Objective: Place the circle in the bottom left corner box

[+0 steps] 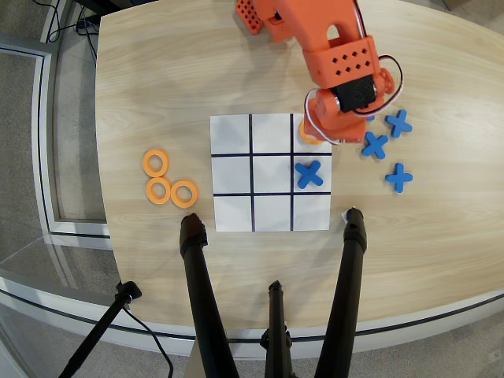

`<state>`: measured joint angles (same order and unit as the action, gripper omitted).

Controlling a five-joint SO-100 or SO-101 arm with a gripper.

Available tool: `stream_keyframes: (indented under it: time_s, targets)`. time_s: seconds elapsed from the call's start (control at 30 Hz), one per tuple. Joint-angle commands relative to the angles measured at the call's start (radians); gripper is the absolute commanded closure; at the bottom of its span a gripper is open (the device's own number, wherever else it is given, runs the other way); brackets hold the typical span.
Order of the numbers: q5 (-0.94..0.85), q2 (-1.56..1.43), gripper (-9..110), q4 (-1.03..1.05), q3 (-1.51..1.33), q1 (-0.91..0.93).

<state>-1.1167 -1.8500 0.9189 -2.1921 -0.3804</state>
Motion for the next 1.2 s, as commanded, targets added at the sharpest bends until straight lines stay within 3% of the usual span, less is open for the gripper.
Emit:
stream_keyframes:
  time_s: [0.0, 0.23, 0.57, 0.63, 0.8, 1.0, 1.17]
  targets:
    - [-0.005, -0.083, 77, 0.087, 0.137, 0.041]
    - [-0.107, -0.423, 77, 0.255, 0.127, 0.130]
    - [-0.282, -1.299, 78, 0.431, -0.660, 0.172]
    - [-0.282, -1.351, 80, 0.436, -0.738, 0.189]
    - [-0.282, -1.410, 102, 0.396, -0.907, 0.235]
    - [-0.311, -1.506, 102, 0.385, -1.002, 0.304]
    - [-0.440, -1.506, 102, 0.422, -1.009, 0.414]
